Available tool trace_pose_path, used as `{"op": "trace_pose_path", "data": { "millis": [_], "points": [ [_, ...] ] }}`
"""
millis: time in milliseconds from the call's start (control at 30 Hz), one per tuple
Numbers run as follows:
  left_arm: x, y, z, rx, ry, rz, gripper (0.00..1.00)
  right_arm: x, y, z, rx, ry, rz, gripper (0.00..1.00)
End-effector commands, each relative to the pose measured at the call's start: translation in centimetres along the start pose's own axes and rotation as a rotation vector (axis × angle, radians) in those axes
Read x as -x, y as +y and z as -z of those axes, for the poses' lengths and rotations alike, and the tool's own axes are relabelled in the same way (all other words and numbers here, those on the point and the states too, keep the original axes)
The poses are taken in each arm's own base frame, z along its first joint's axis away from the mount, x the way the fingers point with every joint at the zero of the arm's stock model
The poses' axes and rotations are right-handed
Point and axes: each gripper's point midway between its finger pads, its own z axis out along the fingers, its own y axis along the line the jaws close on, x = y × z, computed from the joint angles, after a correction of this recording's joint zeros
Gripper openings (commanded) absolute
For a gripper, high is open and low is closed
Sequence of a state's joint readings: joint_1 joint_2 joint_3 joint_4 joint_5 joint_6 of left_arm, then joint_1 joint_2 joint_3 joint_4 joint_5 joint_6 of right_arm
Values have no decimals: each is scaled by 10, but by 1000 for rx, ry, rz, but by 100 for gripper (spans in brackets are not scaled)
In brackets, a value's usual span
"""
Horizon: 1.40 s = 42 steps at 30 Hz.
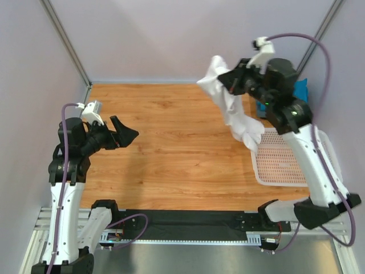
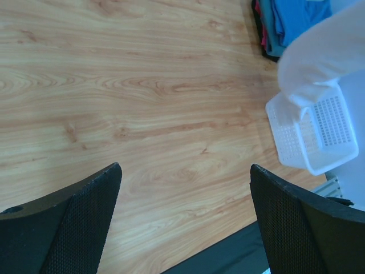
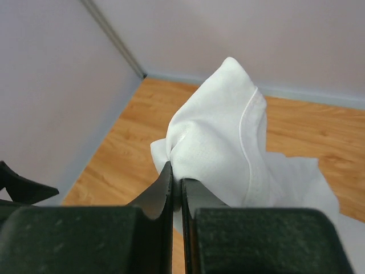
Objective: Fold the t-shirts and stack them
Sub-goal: Move the tshirt to the center of the board
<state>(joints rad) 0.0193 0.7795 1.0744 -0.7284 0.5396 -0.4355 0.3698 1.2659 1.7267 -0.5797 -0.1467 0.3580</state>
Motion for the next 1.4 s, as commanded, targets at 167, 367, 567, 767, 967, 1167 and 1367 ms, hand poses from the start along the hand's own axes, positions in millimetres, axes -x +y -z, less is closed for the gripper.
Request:
{"op": "trace_pose_path", "data": {
  "millis": [167, 367, 567, 767, 967, 1167, 1367],
  "points": [
    [-5, 4, 28, 81, -72, -59, 100, -119, 121, -97, 313, 233, 60, 0],
    [-16, 17, 42, 179, -45, -60, 100, -289, 175, -136, 410, 575, 38, 5],
    [-31, 42, 48, 315, -13, -7, 100, -368, 183, -108, 404, 788, 33, 68],
    [-39, 52, 38, 342, 22, 59, 100, -326, 116, -87, 185, 705, 59, 99],
    [-45, 66, 7, 334, 53, 136, 99, -303, 1, -52, -160, 695, -87, 100],
    [-34, 75, -37, 317, 157, 28, 94, -297, -73, -15, -345, 630, -185, 100],
    [-42, 86, -97, 386, 336, -78, 90, -298, -102, -2, -430, 597, -190, 100]
  ]
}}
